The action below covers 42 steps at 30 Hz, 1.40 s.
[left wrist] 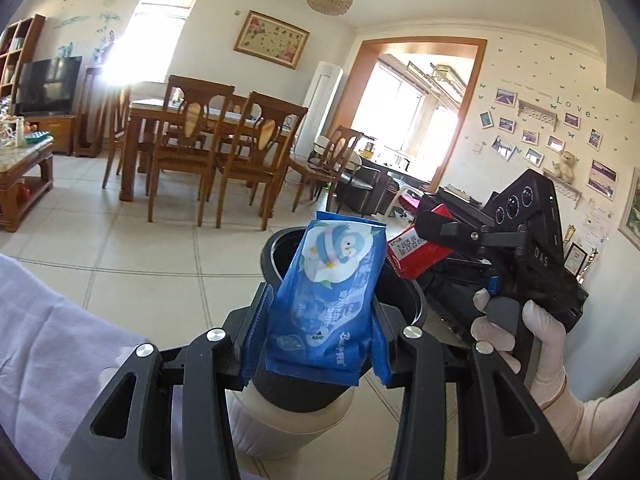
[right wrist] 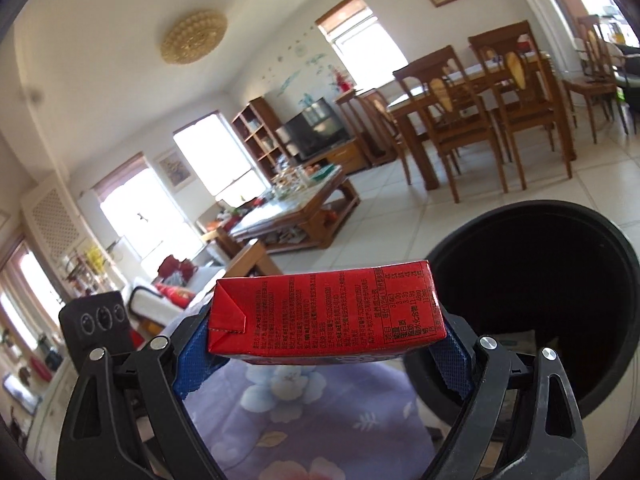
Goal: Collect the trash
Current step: 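Carry the wrapper and juice box to the black bin and release both inside, then move both open tools back over the table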
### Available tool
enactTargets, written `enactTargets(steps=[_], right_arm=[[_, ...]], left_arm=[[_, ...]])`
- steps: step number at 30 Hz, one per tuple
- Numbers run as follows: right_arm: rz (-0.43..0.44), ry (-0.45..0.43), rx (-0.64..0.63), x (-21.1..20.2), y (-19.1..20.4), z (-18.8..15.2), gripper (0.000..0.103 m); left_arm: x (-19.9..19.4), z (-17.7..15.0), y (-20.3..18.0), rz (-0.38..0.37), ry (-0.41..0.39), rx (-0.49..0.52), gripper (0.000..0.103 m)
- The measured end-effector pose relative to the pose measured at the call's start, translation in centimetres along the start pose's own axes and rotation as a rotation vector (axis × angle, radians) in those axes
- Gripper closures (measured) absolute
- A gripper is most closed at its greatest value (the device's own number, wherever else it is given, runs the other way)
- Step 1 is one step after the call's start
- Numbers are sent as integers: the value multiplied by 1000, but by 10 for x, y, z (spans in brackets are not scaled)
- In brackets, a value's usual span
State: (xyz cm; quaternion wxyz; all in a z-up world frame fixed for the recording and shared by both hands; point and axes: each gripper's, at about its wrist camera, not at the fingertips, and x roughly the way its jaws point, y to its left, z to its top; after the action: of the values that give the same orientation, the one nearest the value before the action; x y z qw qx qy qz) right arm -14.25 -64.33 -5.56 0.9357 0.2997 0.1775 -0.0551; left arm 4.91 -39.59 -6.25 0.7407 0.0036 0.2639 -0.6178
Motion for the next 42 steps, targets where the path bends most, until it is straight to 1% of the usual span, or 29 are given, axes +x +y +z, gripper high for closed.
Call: enactTargets(steps=[4, 7, 9, 12, 16, 19, 21, 24, 29, 31, 33, 35, 37, 39, 42], right_arm=[[-136, -74, 76, -24, -55, 3, 14], [-232, -109, 111, -33, -86, -4, 14], [-302, -117, 99, -40, -102, -11, 14], [-380, -107, 52, -39, -116, -21, 14], [-438, -83, -28, -29, -123, -36, 14], [-441, -62, -64, -16, -126, -44, 14], [-438, -45, -74, -6, -126, -47, 14], [-440, -22, -79, 8, -132, -51, 14], [-440, 7, -94, 20, -131, -57, 14], [-452, 12, -110, 23, -127, -54, 13], [-452, 11, -111, 24, -126, -53, 13], [-445, 11, -105, 23, -126, -54, 13], [-445, 12, -105, 20, -123, -58, 13], [-444, 10, -113, 19, -122, -58, 7], [-447, 3, -113, 17, -119, -57, 6]], left_arm=[[54, 1, -11, -53, 54, -14, 60], [92, -1, -18, -73, 107, -14, 60], [112, -6, -21, -84, 141, -16, 60], [140, -9, -31, -83, 187, -3, 60], [163, -15, -33, -60, 241, 25, 59], [170, -22, -26, -35, 278, 15, 58], [167, -24, -27, -39, 274, 26, 58], [167, -25, -32, -20, 286, 58, 58], [169, -26, -34, -19, 281, 67, 58], [171, -24, -34, -16, 279, 69, 55], [171, -22, -36, -18, 275, 71, 41], [170, -21, -36, 3, 268, 76, 35], [169, -20, -34, 4, 263, 65, 34], [165, -20, -30, 16, 257, 56, 34], [157, -20, -25, 26, 241, 40, 34]])
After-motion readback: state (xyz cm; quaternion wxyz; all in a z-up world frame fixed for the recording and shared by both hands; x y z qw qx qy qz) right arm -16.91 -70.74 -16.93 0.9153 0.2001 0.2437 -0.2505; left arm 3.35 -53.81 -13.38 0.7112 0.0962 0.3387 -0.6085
